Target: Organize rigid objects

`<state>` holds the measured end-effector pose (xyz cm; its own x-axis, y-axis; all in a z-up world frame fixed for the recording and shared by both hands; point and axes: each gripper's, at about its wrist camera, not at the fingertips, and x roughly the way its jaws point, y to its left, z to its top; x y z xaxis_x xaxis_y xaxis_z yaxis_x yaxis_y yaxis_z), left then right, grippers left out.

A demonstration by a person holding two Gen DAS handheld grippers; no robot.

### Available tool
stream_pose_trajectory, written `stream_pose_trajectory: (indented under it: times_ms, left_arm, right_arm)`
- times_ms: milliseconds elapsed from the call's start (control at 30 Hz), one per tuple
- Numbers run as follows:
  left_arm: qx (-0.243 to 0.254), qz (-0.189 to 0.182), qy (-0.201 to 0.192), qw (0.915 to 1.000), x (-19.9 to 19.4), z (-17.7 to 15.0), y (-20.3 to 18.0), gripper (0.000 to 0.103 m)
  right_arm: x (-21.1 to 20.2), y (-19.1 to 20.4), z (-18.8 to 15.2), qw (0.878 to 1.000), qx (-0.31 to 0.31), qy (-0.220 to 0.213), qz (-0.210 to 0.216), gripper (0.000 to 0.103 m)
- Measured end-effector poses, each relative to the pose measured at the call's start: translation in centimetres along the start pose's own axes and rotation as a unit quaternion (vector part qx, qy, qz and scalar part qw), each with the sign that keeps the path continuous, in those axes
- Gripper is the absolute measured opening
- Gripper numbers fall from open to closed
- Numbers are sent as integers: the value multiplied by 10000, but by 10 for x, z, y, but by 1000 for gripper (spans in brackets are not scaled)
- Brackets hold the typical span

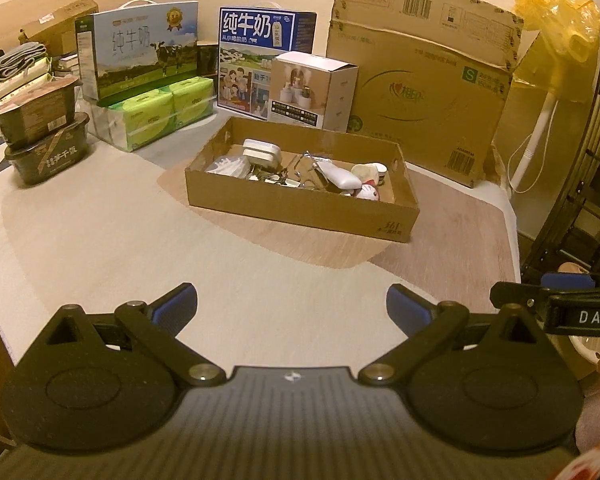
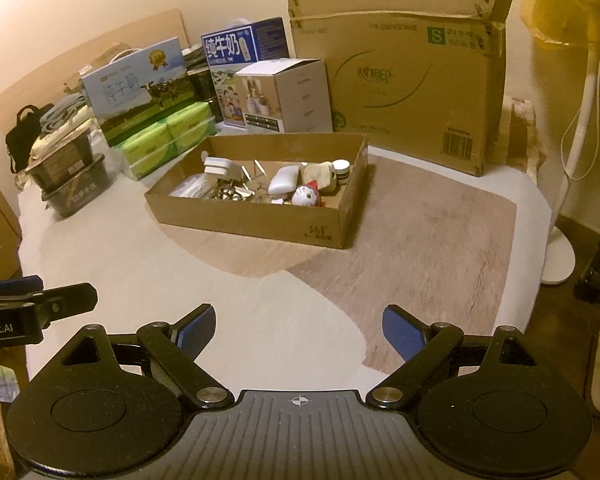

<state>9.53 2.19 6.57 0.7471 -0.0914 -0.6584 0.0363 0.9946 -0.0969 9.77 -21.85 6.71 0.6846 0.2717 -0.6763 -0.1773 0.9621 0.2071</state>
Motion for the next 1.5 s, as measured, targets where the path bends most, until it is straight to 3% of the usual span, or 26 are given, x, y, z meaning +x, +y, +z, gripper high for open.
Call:
stream_pose_trajectory:
  times_ms: [867, 1500]
  left_arm:
    - [177, 12, 117, 9998, -6, -24, -7, 101]
    - [177, 18, 114, 9998, -6, -24, -8, 101]
  right_arm:
    - [-7, 10, -22, 9999, -15, 108, -43, 90]
    - [-9, 13, -24, 9999, -33, 133, 2, 90]
